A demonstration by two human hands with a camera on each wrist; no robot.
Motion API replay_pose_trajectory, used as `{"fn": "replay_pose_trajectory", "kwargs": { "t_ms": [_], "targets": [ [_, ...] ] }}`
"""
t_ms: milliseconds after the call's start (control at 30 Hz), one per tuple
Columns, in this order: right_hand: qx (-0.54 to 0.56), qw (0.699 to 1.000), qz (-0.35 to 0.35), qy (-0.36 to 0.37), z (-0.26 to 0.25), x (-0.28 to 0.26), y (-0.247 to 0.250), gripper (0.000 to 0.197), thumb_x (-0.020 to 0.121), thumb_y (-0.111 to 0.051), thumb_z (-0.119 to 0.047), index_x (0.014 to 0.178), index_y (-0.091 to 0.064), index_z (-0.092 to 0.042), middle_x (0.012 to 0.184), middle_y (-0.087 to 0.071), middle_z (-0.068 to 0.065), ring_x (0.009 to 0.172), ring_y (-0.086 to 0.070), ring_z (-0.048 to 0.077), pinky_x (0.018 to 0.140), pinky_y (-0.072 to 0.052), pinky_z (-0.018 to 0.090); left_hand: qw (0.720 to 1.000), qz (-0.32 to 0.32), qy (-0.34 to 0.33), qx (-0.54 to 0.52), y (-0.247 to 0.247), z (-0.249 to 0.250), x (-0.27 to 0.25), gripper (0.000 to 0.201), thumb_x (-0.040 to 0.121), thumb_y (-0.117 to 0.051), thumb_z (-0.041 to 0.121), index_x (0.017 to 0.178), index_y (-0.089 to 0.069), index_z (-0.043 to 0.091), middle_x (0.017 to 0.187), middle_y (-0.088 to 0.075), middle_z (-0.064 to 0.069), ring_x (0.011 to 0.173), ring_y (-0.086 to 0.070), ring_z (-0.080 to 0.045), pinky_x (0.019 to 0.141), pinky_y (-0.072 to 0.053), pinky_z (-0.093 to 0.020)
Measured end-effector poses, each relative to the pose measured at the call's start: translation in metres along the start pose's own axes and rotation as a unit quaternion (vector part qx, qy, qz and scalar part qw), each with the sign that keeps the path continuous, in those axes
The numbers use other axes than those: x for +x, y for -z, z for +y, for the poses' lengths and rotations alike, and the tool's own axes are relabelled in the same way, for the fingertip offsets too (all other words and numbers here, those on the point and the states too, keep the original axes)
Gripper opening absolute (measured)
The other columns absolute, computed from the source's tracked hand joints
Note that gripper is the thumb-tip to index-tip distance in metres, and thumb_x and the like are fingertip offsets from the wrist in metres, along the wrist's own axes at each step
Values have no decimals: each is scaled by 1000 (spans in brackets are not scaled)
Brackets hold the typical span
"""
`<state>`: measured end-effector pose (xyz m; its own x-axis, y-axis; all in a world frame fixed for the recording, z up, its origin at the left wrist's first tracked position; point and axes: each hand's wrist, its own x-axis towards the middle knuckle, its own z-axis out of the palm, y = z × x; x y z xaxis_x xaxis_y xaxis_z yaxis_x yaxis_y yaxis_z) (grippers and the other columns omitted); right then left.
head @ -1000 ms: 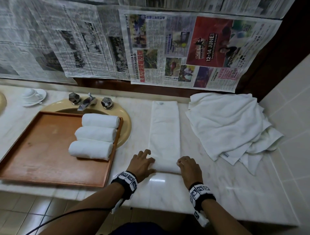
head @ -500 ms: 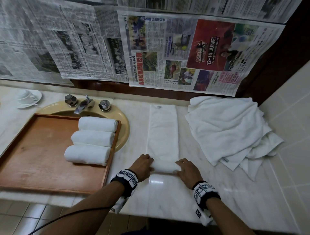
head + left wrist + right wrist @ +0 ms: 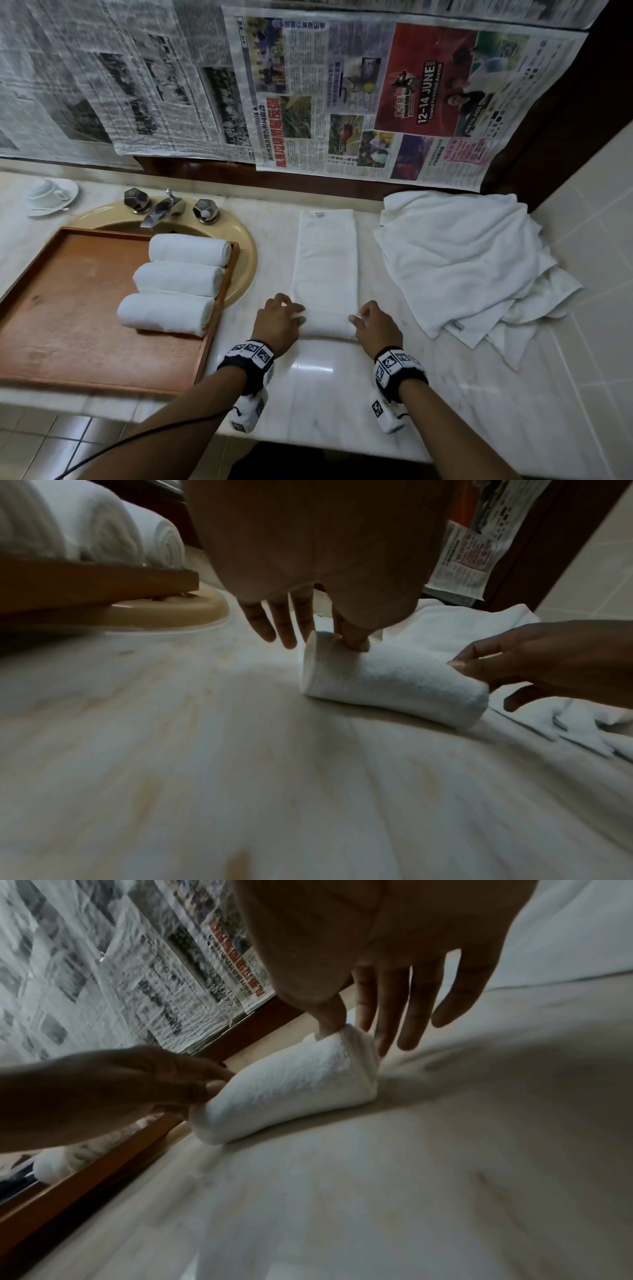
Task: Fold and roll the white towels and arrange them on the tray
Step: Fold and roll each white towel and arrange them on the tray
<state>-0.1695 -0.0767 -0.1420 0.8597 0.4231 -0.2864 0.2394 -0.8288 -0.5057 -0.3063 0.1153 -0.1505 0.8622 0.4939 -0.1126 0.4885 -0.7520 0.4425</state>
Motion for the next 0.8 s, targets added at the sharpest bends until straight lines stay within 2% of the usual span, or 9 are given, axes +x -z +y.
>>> {"fn": "replay_pose_trajectory", "kwargs": {
  "t_ms": [100,200,267,300,367,500,633,733,800],
  "targets": [
    [40,995,62,71,2,-3,-6,15,92,-63,-32,96,-51,-23,97,-53,-9,86,-53,13,68,-39,29,998,44,-50,-6,-2,6,1,15,90,-62,22,105,-66,24,114,-59,2,101,-55,-25,77,-39,-36],
    [63,980,70,175,14,-12,-13,10,94,-59,-18,87,-55,-22,92,-55,-10,81,-48,3,70,-40,26,989,59,-135,-9,-5,3,-4,16,93,-55,20,98,-70,19,103,-66,2,93,-60,-29,73,-45,-37],
    [38,969,83,228,27,-18,-14,7,94,-63,-20,101,-65,-19,107,-63,-6,93,-52,1,79,-48,26,982,54,-179,27,-7,-8,-11,25,94,-54,32,110,-69,20,115,-65,2,102,-60,-27,81,-49,-38],
    [11,964,88,250,34,-20,-16,22,92,-67,-25,112,-67,-17,117,-64,-4,101,-55,5,85,-51,26,981,38,-178,61,-9,-15,-15,34,92,-54,40,120,-65,23,126,-62,3,113,-57,-25,89,-49,-40],
    [-34,956,78,281,44,-22,-20,47,82,-77,-33,124,-63,-16,129,-62,-1,111,-57,13,86,-51,28,982,-5,-147,118,-11,-24,-21,53,86,-55,50,135,-54,31,141,-52,3,130,-47,-25,102,-42,-47],
    [-91,966,39,239,31,-8,-15,59,71,-84,-27,124,-62,-15,135,-54,1,112,-55,24,83,-54,41,982,-62,-97,146,-3,-9,-7,66,86,-65,45,146,-40,34,154,-34,-2,144,-26,-27,114,-25,-47],
    [-100,973,9,209,14,5,-10,47,75,-80,-27,116,-61,-14,130,-45,-1,112,-49,22,85,-50,37,971,-69,-86,212,8,7,12,59,86,-69,35,141,-47,29,158,-20,-5,145,-17,-28,114,-22,-47],
    [-133,969,-14,207,15,9,-8,43,80,-74,-37,116,-61,-19,120,-45,-3,105,-50,21,82,-48,34,968,-83,-93,219,11,12,21,51,84,-69,33,133,-55,25,147,-33,-4,135,-31,-27,106,-31,-42],
    [-152,966,-42,203,17,13,-5,45,81,-70,-45,120,-61,-23,119,-48,-4,105,-53,21,86,-45,32,972,-106,-104,181,12,11,22,45,84,-69,30,128,-58,23,135,-44,-2,123,-41,-25,96,-37,-38]
  ]
}}
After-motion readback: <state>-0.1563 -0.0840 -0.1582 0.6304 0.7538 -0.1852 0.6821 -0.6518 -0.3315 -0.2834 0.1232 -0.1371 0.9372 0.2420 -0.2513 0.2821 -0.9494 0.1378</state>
